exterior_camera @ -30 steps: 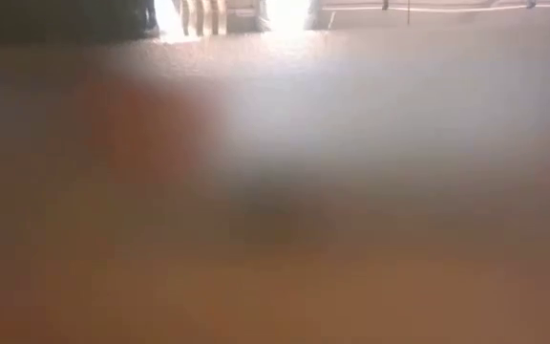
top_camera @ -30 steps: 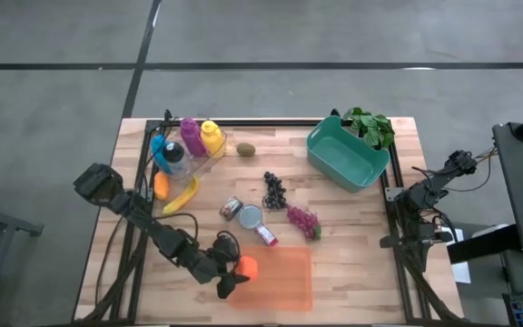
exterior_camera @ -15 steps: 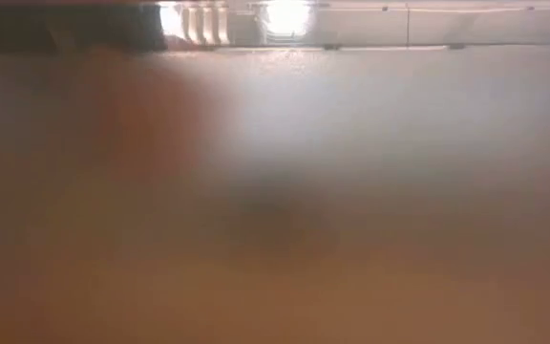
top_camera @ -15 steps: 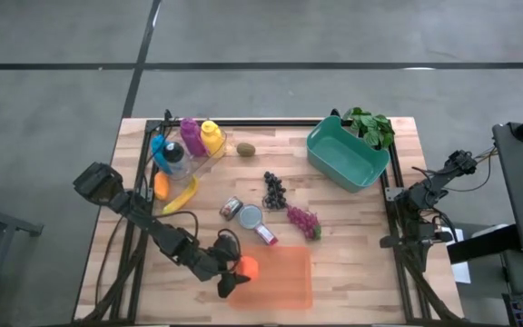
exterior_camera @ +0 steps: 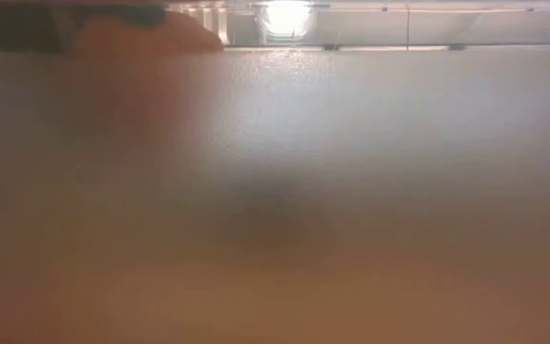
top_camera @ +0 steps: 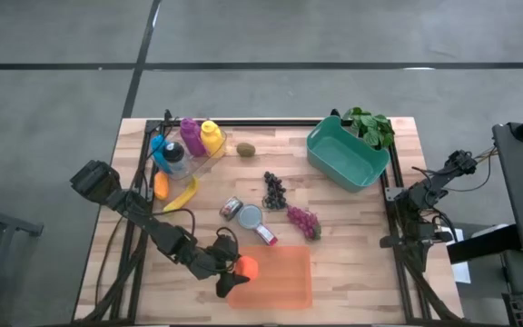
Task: Pick & Place Food Item
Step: Put the orange into the orange bin
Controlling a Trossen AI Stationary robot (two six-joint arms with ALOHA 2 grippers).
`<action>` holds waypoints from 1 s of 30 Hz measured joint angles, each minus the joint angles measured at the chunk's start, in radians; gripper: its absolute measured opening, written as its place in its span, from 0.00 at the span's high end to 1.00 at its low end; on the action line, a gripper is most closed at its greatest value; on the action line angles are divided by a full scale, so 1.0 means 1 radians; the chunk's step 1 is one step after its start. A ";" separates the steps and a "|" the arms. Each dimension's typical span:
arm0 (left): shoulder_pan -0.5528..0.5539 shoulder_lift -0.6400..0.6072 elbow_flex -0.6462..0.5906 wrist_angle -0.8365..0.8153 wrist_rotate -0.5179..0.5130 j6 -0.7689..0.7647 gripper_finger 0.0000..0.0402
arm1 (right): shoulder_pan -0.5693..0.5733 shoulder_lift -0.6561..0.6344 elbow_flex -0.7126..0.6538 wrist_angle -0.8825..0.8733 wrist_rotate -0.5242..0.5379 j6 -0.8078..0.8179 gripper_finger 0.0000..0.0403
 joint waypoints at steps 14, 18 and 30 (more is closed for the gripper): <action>0.000 0.000 0.001 -0.014 0.000 -0.001 0.14 | 0.000 0.000 0.000 0.000 0.000 0.000 0.98; 0.000 0.000 0.000 -0.022 0.000 0.004 0.14 | 0.000 0.000 0.000 0.000 0.000 0.000 0.98; 0.002 0.000 0.000 -0.065 0.000 -0.001 0.14 | 0.000 0.000 0.000 0.000 0.000 0.000 0.98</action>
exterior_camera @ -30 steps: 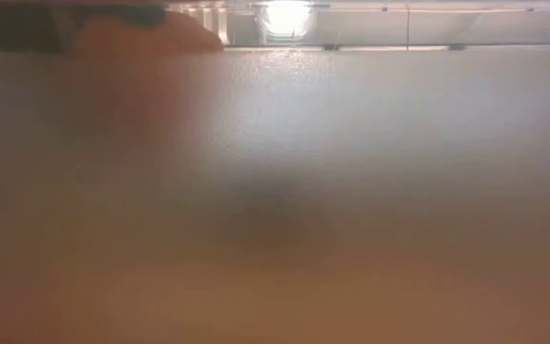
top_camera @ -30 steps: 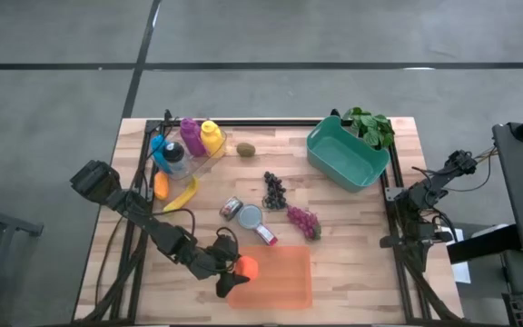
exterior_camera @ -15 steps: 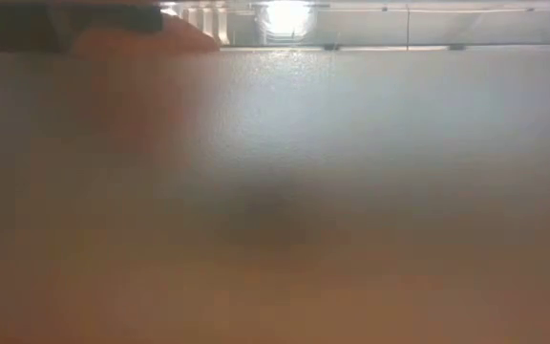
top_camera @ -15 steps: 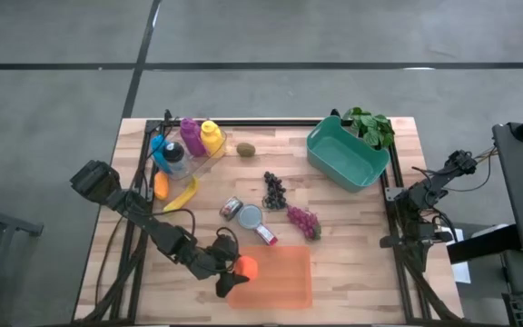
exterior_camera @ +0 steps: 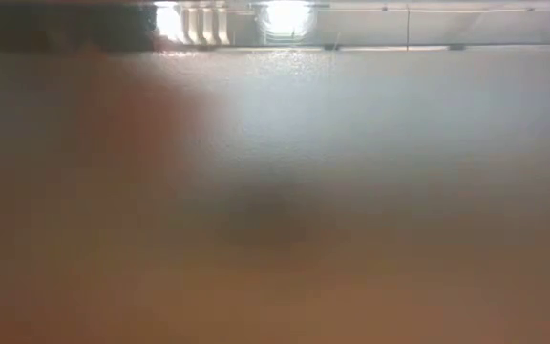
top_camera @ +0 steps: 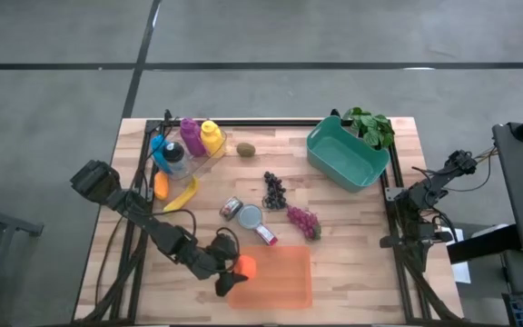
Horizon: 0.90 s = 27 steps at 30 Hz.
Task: Pick & Place Food Item
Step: Put the orange into the orange bin
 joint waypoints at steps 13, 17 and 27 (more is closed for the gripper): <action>0.002 0.000 0.000 -0.011 -0.008 -0.022 0.14 | 0.000 0.000 0.000 0.000 0.000 0.000 0.98; 0.002 0.000 0.000 -0.011 -0.015 -0.022 0.14 | 0.000 0.000 0.000 0.000 0.000 0.000 0.98; 0.003 0.000 0.000 -0.006 -0.016 -0.034 0.14 | 0.000 0.000 0.000 0.000 0.000 0.000 0.98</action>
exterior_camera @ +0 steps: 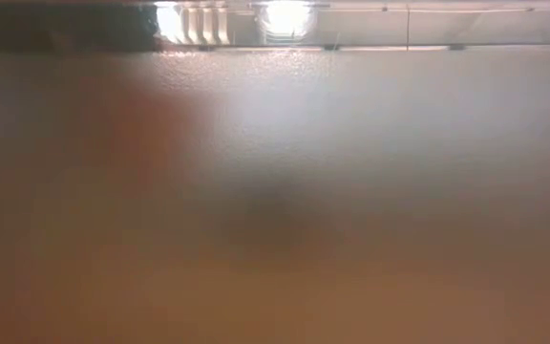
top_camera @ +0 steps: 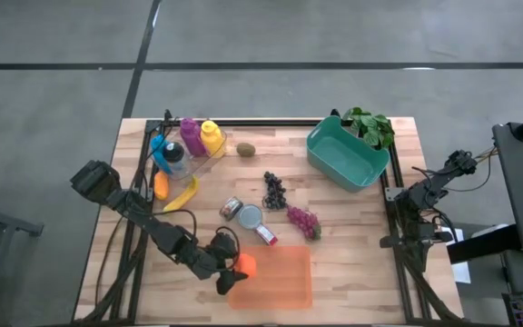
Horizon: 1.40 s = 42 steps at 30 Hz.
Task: Pick & Place Food Item
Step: Put the orange into the orange bin, then put the yellow mango into the orange bin
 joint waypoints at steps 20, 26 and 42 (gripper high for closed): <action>0.010 -0.001 -0.004 -0.034 -0.007 0.012 0.14 | 0.000 0.000 0.000 0.000 0.000 0.000 0.98; 0.011 -0.001 -0.004 -0.027 -0.006 -0.011 0.09 | 0.000 0.000 0.000 0.000 0.000 0.000 0.98; 0.011 -0.001 0.004 -0.024 0.009 -0.014 0.03 | 0.000 0.000 0.000 0.000 0.000 0.000 0.98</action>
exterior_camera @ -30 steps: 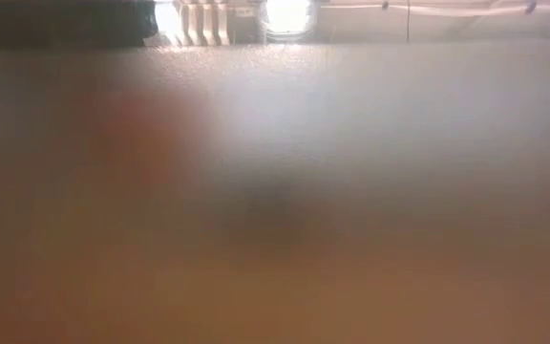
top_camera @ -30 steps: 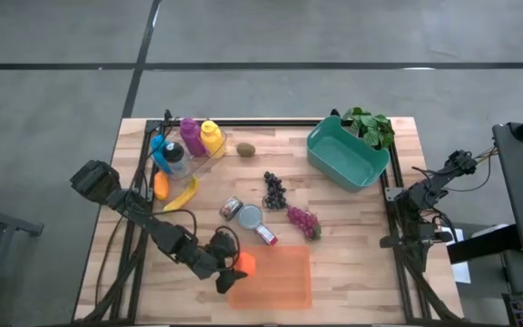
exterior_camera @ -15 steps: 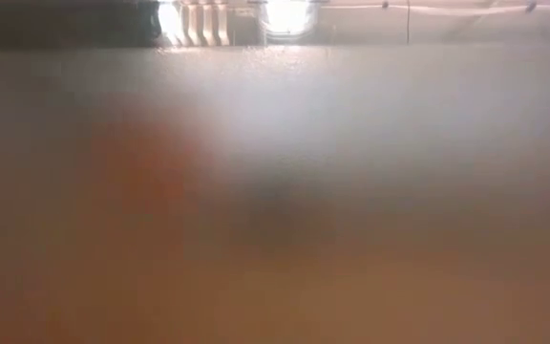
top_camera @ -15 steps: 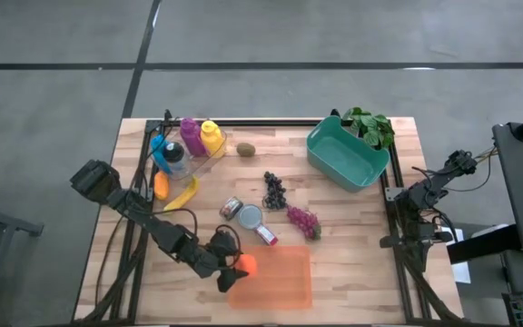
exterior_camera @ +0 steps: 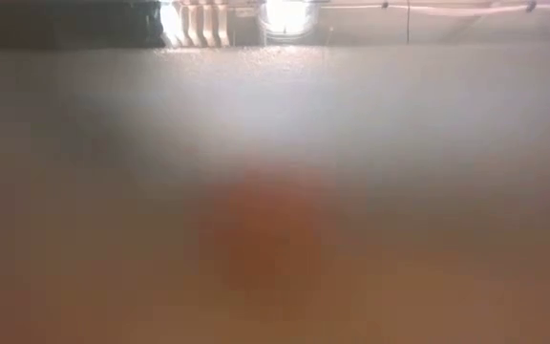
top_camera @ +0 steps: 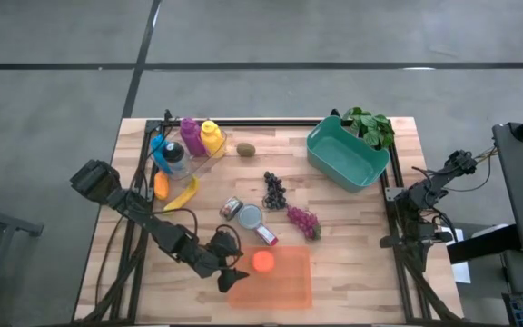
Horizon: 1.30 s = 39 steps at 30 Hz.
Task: Pick & Place Food Item
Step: Put the yellow mango into the orange bin
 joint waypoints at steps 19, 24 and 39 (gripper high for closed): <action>0.015 -0.351 0.051 -0.269 0.078 0.158 0.03 | 0.000 0.000 0.000 0.000 0.000 0.000 0.98; 0.015 -0.455 0.051 -0.355 0.040 0.123 0.03 | 0.000 0.000 0.000 0.000 0.000 0.000 0.98; 0.015 -0.618 0.049 -0.790 -0.120 -0.473 0.03 | 0.000 0.000 0.000 0.000 0.000 0.000 0.98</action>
